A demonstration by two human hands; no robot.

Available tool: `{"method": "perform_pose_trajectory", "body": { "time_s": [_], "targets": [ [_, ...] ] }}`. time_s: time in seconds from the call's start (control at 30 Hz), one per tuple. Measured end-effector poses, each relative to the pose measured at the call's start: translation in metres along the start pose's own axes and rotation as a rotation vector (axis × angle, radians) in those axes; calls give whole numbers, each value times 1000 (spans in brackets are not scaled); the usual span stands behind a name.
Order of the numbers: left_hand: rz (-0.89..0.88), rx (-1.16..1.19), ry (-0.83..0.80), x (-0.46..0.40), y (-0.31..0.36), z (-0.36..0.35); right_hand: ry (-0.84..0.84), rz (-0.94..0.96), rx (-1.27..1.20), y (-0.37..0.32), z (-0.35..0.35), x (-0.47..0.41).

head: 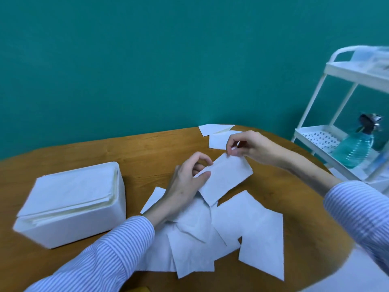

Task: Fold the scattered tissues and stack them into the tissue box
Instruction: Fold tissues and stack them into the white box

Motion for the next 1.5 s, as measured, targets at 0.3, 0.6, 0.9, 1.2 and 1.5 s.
{"method": "perform_pose_trajectory", "body": {
  "time_s": [0.3, 0.6, 0.9, 1.2, 1.5],
  "targets": [
    [-20, -58, 158, 46, 44, 105, 26, 116, -188, -97, -7, 14],
    [110, -213, 382, 103, 31, 243, -7, 209, -332, -194, -87, -43],
    [297, -280, 499, 113, -36, 293, -10, 132, -284, -217, -163, -112],
    [116, -782, 318, 143, -43, 259, 196, 316, 124, -195, -193, -83],
    [108, -1032, 34, 135, -55, 250, -47, 332, 355, -203, -217, -73]
  ]
}}
Point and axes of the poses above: each hand's wrist, its own x-axis away from the middle knuckle, its own z-axis out of the back of the hand, y = z × x, the point moved 2 cm from there along -x, towards the middle knuckle, and after that the axes turned 5 degrees about -x, right-handed, at the moved point
